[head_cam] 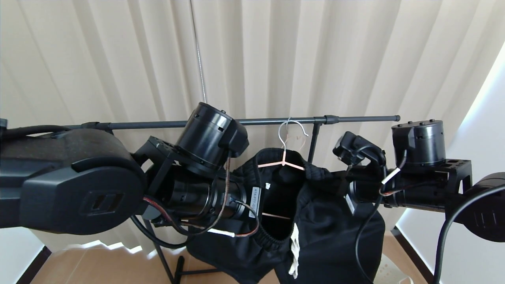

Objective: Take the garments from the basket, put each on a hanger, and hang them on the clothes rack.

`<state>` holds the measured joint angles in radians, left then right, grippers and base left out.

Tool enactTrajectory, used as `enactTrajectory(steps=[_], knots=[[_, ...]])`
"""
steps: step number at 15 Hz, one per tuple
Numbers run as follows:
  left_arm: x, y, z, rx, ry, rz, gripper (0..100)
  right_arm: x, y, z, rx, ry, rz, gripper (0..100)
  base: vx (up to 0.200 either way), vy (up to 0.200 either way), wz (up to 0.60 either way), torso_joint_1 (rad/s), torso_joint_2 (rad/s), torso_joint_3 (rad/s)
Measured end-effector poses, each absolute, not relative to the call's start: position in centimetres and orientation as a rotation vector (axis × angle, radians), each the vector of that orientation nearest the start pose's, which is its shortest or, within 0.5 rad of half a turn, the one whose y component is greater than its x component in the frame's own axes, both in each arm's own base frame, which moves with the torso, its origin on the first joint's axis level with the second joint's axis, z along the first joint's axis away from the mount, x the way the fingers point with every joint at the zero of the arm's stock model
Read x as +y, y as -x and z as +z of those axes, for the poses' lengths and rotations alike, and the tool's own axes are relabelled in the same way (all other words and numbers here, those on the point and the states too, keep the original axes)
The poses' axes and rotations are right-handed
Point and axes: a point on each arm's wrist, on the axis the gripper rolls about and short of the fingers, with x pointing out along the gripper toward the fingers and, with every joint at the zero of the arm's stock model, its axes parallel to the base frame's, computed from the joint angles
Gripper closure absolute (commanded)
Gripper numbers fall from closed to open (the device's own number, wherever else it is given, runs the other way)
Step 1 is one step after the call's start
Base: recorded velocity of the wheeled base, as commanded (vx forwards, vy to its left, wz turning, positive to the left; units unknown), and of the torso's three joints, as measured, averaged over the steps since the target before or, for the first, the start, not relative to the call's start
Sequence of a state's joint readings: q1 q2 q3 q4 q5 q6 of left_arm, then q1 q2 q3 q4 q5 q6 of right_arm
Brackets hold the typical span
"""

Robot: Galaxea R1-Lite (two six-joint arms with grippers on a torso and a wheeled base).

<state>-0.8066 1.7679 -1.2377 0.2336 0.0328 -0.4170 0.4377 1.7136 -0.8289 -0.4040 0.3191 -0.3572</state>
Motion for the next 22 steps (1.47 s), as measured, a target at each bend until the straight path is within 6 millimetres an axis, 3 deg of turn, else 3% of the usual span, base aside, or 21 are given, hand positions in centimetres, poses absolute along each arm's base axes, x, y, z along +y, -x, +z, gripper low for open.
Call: enactTrajectory(steps=[6, 10, 17, 18, 22], knots=[[-24.9, -22.6, 18.0, 0.850, 0.087, -0.574, 100, 13.5, -26.8, 15.9, 0.276, 0.329, 0.889, 100, 0.000, 0.000, 0.00, 0.000, 0.00, 0.000], [-25.3, -23.3, 16.8, 0.809, 0.050, -0.457, 100, 13.4, -26.4, 15.7, 0.202, 0.315, 0.943, 100, 0.000, 0.000, 0.00, 0.000, 0.00, 0.000], [-26.4, -24.3, 16.2, 0.675, 0.119, -0.467, 100, 13.2, -25.7, 15.1, 0.175, 0.308, 0.986, 100, 0.000, 0.000, 0.00, 0.000, 0.00, 0.000], [-26.4, -24.3, 16.2, 0.658, 0.127, -0.466, 0, 13.2, -25.7, 15.1, 0.176, 0.309, 0.986, 100, 0.000, 0.000, 0.00, 0.000, 0.00, 0.000], [-26.4, -24.3, 16.0, 0.651, 0.127, -0.461, 0, 13.2, -25.6, 15.2, 0.163, 0.310, 0.985, 100, 0.000, 0.000, 0.00, 0.000, 0.00, 0.000]])
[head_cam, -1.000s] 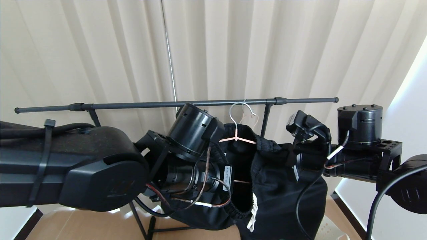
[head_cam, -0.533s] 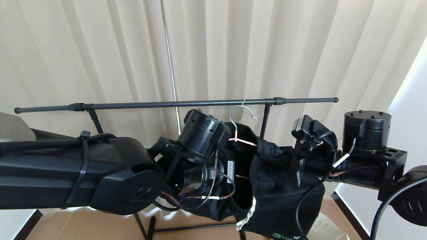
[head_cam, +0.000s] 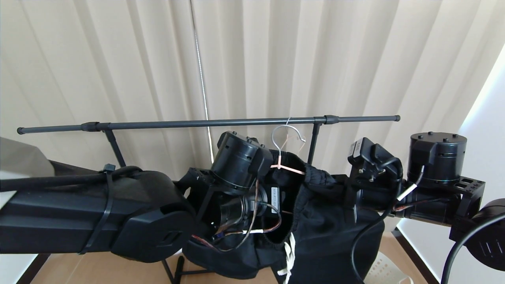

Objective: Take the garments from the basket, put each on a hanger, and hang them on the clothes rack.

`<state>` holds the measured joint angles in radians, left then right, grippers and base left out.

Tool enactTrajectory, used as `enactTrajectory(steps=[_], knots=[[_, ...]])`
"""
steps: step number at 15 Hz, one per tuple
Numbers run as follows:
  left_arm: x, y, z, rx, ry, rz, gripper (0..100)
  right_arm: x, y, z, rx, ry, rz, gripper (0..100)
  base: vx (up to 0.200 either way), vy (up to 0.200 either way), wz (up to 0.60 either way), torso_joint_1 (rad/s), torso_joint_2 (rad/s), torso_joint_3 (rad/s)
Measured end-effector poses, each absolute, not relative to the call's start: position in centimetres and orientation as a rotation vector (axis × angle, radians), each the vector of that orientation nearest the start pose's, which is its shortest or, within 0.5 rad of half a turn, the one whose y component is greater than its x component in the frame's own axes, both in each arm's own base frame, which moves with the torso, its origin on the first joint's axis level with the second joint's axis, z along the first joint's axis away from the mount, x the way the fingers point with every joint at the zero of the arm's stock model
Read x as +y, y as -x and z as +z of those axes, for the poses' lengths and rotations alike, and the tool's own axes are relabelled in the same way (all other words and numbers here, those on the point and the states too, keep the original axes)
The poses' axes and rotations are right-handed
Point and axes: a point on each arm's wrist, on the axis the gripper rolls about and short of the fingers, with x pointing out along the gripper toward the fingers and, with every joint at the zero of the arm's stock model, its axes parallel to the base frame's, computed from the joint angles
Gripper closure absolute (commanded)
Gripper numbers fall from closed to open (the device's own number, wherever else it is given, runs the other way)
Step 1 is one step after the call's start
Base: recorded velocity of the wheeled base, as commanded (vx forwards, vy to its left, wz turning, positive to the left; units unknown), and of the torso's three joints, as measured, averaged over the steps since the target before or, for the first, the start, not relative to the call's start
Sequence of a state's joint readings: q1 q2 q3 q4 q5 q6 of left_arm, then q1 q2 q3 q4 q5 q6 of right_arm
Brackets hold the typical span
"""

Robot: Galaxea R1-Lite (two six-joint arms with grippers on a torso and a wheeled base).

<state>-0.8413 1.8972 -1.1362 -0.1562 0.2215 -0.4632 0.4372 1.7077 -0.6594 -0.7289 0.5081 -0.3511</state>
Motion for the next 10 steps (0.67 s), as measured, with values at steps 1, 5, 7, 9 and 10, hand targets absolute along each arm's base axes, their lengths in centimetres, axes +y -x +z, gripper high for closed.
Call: enactTrajectory(steps=[1, 5, 7, 9, 10], knots=[[-26.4, -24.1, 15.9, 0.650, 0.121, -0.452, 0, 13.2, -25.6, 15.3, 0.158, 0.310, 0.984, 100, 0.000, 0.000, 0.00, 0.000, 0.00, 0.000], [-25.8, -22.4, 16.1, 0.637, 0.107, -0.475, 0, 13.2, -25.8, 15.1, 0.162, 0.309, 0.983, 100, 0.000, 0.000, 0.00, 0.000, 0.00, 0.000], [-25.2, -21.3, 16.5, 0.628, 0.094, -0.493, 0, 13.2, -25.9, 15.1, 0.162, 0.308, 0.981, 100, 0.000, 0.000, 0.00, 0.000, 0.00, 0.000], [-24.0, -19.9, 17.0, 0.619, 0.063, -0.516, 0, 13.2, -26.0, 15.1, 0.162, 0.308, 0.978, 100, 0.000, 0.000, 0.00, 0.000, 0.00, 0.000], [-23.4, -19.3, 17.1, 0.613, 0.049, -0.523, 0, 13.2, -26.0, 15.1, 0.163, 0.308, 0.979, 100, 0.000, 0.000, 0.00, 0.000, 0.00, 0.000]])
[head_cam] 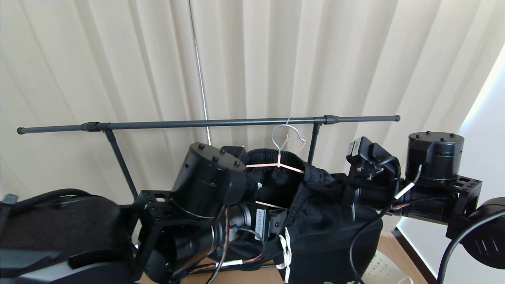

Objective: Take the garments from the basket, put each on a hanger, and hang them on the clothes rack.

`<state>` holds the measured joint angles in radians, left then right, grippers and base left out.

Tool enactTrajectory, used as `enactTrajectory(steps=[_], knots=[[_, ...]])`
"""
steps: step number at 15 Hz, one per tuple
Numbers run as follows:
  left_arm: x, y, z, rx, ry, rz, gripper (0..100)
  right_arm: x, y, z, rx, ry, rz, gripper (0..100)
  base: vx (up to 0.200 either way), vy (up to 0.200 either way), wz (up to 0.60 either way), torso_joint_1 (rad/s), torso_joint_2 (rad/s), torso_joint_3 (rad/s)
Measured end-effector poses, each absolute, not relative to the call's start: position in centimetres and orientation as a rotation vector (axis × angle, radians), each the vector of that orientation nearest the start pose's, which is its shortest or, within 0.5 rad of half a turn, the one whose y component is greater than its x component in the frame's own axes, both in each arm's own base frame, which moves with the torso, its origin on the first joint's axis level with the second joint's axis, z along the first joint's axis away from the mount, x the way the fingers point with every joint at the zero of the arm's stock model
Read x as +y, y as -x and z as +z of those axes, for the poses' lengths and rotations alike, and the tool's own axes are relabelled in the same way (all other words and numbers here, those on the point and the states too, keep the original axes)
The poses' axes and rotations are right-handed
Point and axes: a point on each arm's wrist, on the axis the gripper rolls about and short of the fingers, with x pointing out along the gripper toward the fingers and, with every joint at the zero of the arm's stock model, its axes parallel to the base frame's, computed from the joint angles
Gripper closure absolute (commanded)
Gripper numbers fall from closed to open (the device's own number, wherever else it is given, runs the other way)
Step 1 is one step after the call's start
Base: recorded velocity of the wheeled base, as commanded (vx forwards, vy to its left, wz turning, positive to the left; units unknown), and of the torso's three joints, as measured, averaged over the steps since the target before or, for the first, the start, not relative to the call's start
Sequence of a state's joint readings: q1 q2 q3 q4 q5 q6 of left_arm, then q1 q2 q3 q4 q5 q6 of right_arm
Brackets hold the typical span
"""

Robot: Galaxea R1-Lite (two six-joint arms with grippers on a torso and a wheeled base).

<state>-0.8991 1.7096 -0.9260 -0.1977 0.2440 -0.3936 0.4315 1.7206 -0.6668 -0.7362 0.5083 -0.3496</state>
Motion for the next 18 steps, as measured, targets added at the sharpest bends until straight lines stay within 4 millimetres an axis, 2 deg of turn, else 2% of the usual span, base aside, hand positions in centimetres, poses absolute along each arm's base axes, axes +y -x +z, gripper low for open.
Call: enactTrajectory(steps=[7, 12, 15, 18], knots=[[-18.4, -16.2, 18.8, 0.472, -0.079, -0.578, 0, 13.3, -26.5, 14.2, 0.171, 0.294, 1.026, 100, 0.000, 0.000, 0.00, 0.000, 0.00, 0.000], [-14.1, -17.6, 20.1, 0.374, -0.236, -0.604, 0, 12.7, -26.3, 13.6, 0.172, 0.267, 1.108, 100, 0.000, 0.000, 0.00, 0.000, 0.00, 0.000], [-12.9, -18.6, 20.5, 0.327, -0.323, -0.680, 0, 12.5, -26.2, 13.5, 0.176, 0.263, 1.125, 100, 0.000, 0.000, 0.00, 0.000, 0.00, 0.000], [-12.7, -20.1, 21.2, 0.270, -0.420, -0.729, 0, 12.5, -26.0, 13.4, 0.177, 0.260, 1.133, 100, 0.000, 0.000, 0.00, 0.000, 0.00, 0.000]])
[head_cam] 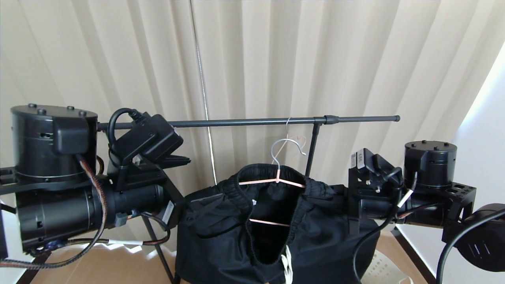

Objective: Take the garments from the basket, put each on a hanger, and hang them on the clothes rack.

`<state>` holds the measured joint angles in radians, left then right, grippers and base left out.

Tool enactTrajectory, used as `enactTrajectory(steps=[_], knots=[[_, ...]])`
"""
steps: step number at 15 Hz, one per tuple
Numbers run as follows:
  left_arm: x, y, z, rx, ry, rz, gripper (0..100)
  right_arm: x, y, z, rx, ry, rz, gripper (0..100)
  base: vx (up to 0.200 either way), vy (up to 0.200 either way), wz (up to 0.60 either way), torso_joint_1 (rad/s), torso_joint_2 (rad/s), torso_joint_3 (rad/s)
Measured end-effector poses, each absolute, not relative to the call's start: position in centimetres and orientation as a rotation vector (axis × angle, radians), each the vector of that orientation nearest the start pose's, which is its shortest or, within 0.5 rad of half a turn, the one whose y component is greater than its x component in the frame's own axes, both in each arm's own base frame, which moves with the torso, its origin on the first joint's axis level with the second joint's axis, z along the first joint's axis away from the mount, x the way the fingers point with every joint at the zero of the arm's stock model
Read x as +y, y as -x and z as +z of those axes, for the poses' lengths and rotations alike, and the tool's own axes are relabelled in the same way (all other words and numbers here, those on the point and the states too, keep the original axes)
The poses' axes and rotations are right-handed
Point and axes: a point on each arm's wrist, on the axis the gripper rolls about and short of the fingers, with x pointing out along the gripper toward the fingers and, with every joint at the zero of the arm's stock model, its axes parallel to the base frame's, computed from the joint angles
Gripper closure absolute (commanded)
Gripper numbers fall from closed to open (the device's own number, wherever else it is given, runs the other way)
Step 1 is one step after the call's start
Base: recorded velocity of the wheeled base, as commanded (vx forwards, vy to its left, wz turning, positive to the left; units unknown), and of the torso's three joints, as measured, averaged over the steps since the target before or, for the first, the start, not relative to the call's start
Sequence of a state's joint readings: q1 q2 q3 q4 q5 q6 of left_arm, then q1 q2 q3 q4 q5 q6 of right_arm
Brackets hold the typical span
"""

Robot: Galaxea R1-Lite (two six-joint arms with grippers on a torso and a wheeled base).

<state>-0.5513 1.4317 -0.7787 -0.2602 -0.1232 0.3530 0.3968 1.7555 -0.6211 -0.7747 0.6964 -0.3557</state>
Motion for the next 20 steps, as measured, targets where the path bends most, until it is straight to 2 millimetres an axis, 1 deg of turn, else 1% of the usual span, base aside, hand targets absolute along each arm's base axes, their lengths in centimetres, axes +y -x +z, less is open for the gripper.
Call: enactTrajectory(steps=[1, 3, 5, 7, 9, 11, 14, 17, 20], knots=[[-12.9, -20.8, 21.4, 0.263, -0.424, -0.740, 0, 12.5, -26.0, 13.4, 0.179, 0.260, 1.134, 100, 0.000, 0.000, 0.00, 0.000, 0.00, 0.000], [-13.3, -22.4, 21.6, 0.253, -0.430, -0.861, 0, 12.5, -25.9, 13.4, 0.162, 0.267, 1.135, 100, 0.000, 0.000, 0.00, 0.000, 0.00, 0.000], [-12.8, -23.6, 21.2, 0.306, -0.493, -1.005, 0, 12.5, -25.8, 13.4, 0.157, 0.268, 1.134, 100, 0.000, 0.000, 0.00, 0.000, 0.00, 0.000], [-11.9, -24.5, 21.6, 0.376, -0.530, -1.097, 0, 12.5, -25.9, 13.4, 0.158, 0.269, 1.134, 100, 0.000, 0.000, 0.00, 0.000, 0.00, 0.000], [-11.4, -25.9, 22.1, 0.358, -0.580, -1.118, 0, 12.5, -25.9, 13.3, 0.159, 0.269, 1.134, 100, 0.000, 0.000, 0.00, 0.000, 0.00, 0.000], [-11.2, -27.2, 21.7, 0.315, -0.642, -1.119, 0, 12.5, -25.9, 13.3, 0.160, 0.269, 1.135, 100, 0.000, 0.000, 0.00, 0.000, 0.00, 0.000], [-11.5, -28.2, 20.7, 0.318, -0.671, -1.138, 0, 12.6, -25.7, 13.1, 0.166, 0.268, 1.142, 100, 0.000, 0.000, 0.00, 0.000, 0.00, 0.000], [-12.3, -29.1, 19.6, 0.297, -0.640, -1.202, 0, 12.8, -25.5, 13.1, 0.165, 0.274, 1.156, 100, 0.000, 0.000, 0.00, 0.000, 0.00, 0.000], [-12.7, -29.4, 18.8, 0.305, -0.609, -1.253, 0, 13.2, -25.1, 13.1, 0.161, 0.271, 1.189, 100, 0.000, 0.000, 0.00, 0.000, 0.00, 0.000]])
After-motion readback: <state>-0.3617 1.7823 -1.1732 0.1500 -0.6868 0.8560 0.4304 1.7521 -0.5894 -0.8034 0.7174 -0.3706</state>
